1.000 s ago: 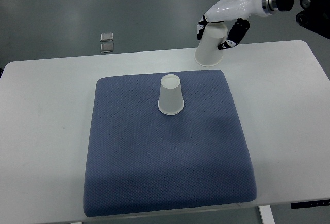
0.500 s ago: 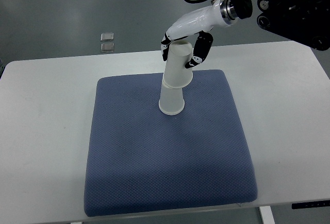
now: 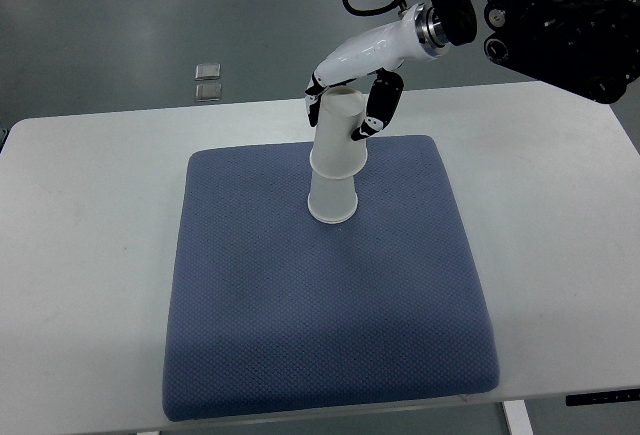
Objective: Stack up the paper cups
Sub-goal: 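Lower the held cup onto the upside-down cup with the right hand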
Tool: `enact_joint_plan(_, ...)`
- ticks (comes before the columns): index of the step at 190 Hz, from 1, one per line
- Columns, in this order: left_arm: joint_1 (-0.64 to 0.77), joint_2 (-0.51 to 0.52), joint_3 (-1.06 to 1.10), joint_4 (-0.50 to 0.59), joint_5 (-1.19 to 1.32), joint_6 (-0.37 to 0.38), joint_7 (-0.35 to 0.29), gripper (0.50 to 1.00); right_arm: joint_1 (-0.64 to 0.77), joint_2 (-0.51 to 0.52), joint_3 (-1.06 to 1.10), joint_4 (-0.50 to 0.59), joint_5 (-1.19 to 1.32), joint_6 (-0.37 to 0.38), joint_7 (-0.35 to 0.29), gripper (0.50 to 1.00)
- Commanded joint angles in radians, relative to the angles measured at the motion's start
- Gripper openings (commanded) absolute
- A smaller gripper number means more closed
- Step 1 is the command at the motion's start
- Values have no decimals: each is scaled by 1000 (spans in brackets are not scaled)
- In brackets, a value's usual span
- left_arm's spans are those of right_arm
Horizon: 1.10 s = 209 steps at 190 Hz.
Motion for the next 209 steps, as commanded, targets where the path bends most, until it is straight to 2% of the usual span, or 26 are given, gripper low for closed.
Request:
enact_joint_plan(1,0,0,0,0,0,0,0,1000,-3,18,0,-31,-2,-1,0,629)
enact_joint_plan(158,0,0,0,0,0,0,0,1000,-47,75,0,-98,-11,-13,0,635)
enact_joint_plan(171,0,0,0,0,0,0,0,1000,-52,77,0,-103,-14,-18,0,652)
enact_joint_plan(184,0,0,0,0,0,0,0,1000,-63,83,0,-108,-12,-31,-2,715)
enact_joint_plan(209,0,0,0,0,0,0,0,1000,-64,86,0,-109,-12,-38,-8,774)
